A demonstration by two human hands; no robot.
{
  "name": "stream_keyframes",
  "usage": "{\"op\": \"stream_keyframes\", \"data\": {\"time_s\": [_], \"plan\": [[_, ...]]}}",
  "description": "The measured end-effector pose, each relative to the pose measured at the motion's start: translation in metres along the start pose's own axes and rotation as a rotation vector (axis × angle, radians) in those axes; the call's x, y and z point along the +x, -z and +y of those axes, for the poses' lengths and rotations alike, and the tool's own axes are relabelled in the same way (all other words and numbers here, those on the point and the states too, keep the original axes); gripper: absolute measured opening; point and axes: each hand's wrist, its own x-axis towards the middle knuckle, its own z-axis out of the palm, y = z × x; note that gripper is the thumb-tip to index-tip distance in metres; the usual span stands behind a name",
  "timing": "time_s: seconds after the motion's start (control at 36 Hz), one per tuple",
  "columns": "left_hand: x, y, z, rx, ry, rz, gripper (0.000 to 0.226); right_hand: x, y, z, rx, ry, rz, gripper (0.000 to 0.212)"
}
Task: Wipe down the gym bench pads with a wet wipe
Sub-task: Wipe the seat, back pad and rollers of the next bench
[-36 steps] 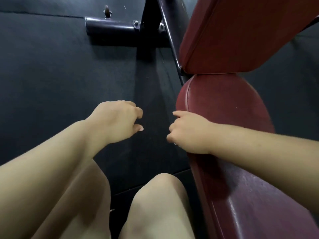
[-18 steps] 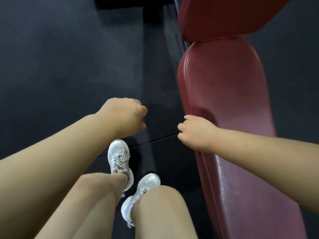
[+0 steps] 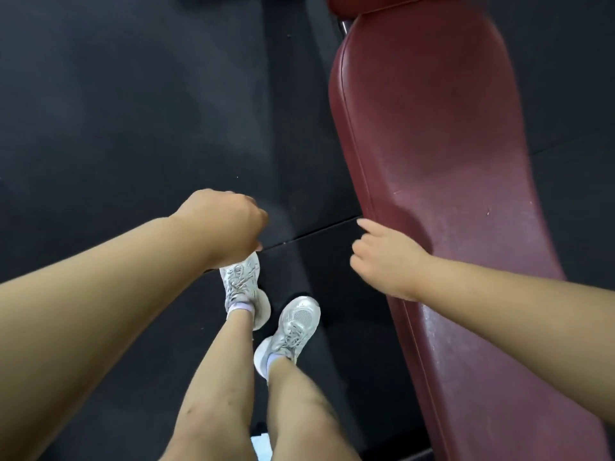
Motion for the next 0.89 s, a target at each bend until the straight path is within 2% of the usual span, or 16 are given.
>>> {"op": "stream_keyframes", "data": {"time_s": [0.06, 0.14, 0.22, 0.31, 0.44, 0.56, 0.64, 0.69, 0.78, 0.89], "plan": [[-0.002, -0.001, 0.0, 0.02, -0.013, -0.017, 0.033, -0.015, 0.001, -0.009, 0.043, 0.024, -0.033, 0.012], [-0.002, 0.001, 0.002, 0.05, -0.037, -0.038, 0.033, -0.006, 0.009, -0.002, 0.05, 0.006, 0.01, 0.016], [0.001, 0.005, 0.004, 0.073, -0.049, -0.044, 0.036, 0.022, 0.018, 0.019, 0.02, -0.096, 0.071, 0.02], [0.004, 0.012, 0.006, 0.073, -0.059, -0.039, 0.037, 0.031, 0.021, 0.024, 0.104, -0.165, 0.037, 0.025], [0.008, 0.021, 0.006, 0.075, -0.082, -0.046, 0.038, -0.01, 0.009, -0.025, 0.059, -0.154, 0.004, 0.01], [0.007, 0.022, 0.016, 0.091, -0.154, -0.053, 0.036, -0.048, 0.009, -0.056, 0.108, -0.153, -0.084, 0.008], [0.01, 0.024, 0.028, 0.131, -0.247, -0.059, 0.036, -0.051, 0.011, -0.062, 0.134, -0.205, -0.125, 0.015], [0.016, 0.027, 0.035, 0.17, -0.316, -0.015, 0.038, -0.042, 0.012, -0.058, 0.119, -0.255, -0.142, 0.019], [0.029, 0.036, 0.046, 0.224, -0.389, 0.077, 0.048, -0.025, 0.012, -0.051, 0.113, -0.423, -0.115, 0.011], [0.041, 0.05, 0.057, 0.23, -0.475, 0.199, 0.058, -0.027, 0.012, -0.074, 0.141, -0.62, -0.243, 0.015]]}}
